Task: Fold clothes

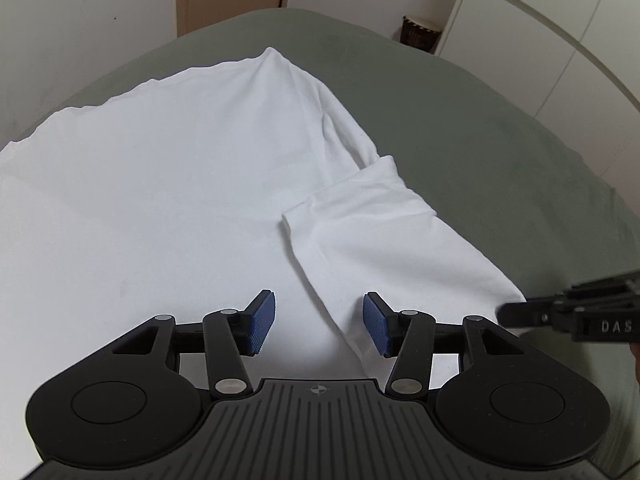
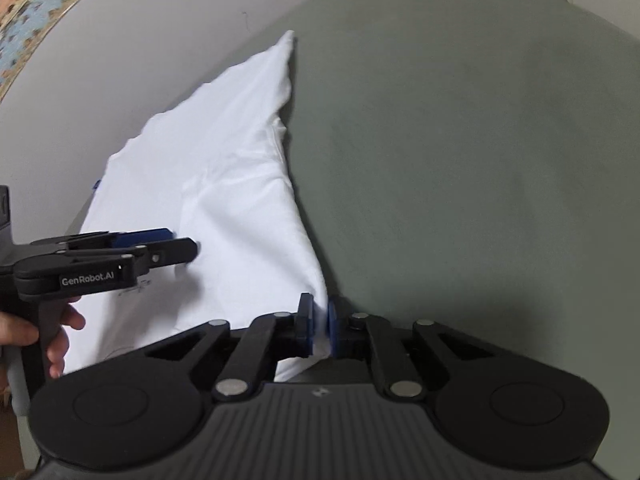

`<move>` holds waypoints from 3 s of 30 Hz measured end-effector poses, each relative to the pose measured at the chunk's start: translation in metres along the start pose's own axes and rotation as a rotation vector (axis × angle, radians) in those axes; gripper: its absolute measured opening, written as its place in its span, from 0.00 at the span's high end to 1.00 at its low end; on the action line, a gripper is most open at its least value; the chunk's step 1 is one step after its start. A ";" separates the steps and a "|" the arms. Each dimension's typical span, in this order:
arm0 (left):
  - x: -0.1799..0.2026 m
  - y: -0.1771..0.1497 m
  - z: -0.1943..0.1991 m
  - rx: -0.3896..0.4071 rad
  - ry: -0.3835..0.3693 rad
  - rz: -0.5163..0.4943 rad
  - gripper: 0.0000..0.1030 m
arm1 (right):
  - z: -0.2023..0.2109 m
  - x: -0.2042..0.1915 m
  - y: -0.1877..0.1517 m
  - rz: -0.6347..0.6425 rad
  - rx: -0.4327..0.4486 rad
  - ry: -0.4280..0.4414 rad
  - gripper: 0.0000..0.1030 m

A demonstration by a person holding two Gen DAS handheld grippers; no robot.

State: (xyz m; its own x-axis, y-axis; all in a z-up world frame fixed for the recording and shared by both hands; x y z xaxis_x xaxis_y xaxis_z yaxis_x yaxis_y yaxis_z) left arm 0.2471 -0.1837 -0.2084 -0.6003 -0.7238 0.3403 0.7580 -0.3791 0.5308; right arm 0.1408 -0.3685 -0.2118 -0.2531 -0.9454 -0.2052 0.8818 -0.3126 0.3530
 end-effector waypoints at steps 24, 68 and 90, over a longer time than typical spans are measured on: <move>0.036 -0.004 0.010 0.006 -0.099 -0.107 0.53 | -0.061 -0.087 0.137 0.117 0.017 -0.048 0.72; 0.047 -0.044 0.003 -0.063 -0.074 -0.049 0.53 | 0.006 -0.025 0.023 0.099 -0.103 -0.044 0.95; -0.061 -0.119 0.157 0.203 0.178 0.430 0.48 | 0.091 -0.067 0.003 0.101 0.087 -0.028 0.37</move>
State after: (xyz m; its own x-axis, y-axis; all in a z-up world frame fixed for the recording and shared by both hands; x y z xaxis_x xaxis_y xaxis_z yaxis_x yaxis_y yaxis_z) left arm 0.1530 -0.0037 -0.1703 -0.1789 -0.8835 0.4329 0.8512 0.0817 0.5184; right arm 0.1240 -0.3140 -0.1136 -0.1766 -0.9743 -0.1399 0.8661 -0.2213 0.4483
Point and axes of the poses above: each gripper's, at about its wrist camera, not at the fingertips, and z roughly against the way its jaws point, x to its right, y to its top, the point moved 7 cm from there along -z, roughly the way its jaws point, and after that the axes turned 14 degrees about -y, right-handed, at the moved point
